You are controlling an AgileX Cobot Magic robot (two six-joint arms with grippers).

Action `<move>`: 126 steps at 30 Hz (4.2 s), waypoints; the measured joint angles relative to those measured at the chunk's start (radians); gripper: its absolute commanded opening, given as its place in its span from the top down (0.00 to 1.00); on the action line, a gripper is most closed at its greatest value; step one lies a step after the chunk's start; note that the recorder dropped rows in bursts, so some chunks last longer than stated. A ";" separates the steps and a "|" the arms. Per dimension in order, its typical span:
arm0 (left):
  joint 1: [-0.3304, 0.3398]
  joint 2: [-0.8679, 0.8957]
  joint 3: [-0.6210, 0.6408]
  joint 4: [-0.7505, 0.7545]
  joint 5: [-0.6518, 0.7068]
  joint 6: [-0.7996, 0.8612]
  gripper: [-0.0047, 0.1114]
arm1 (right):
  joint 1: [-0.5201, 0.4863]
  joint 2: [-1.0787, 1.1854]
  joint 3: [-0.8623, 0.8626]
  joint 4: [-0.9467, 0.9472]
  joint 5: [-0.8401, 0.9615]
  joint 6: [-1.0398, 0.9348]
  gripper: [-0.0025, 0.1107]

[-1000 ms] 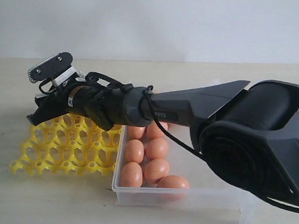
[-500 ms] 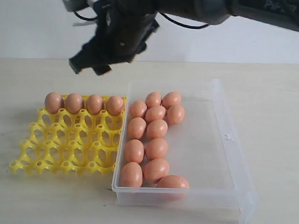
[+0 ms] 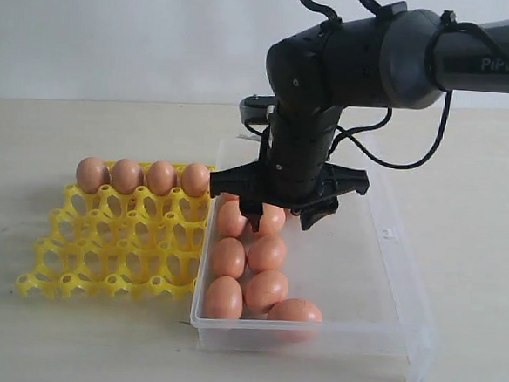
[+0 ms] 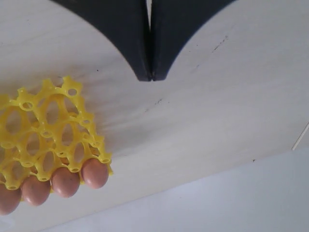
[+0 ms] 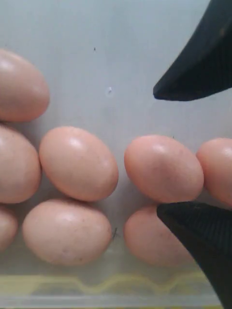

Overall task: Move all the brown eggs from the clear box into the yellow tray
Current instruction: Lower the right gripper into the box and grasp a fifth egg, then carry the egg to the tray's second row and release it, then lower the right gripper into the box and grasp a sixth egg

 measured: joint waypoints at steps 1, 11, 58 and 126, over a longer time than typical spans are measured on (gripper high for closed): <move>0.000 0.000 0.000 0.000 0.000 0.000 0.96 | -0.001 0.000 0.014 0.030 -0.044 0.022 0.45; 0.000 0.000 0.000 0.000 0.000 0.000 0.96 | -0.008 0.083 0.018 0.073 -0.078 0.069 0.47; 0.000 0.000 0.000 0.000 0.000 0.000 0.96 | 0.063 0.068 0.275 0.011 -1.166 -0.608 0.98; 0.000 0.000 0.000 0.000 0.000 0.000 0.96 | 0.033 -0.022 0.305 -0.388 -0.575 -1.336 0.46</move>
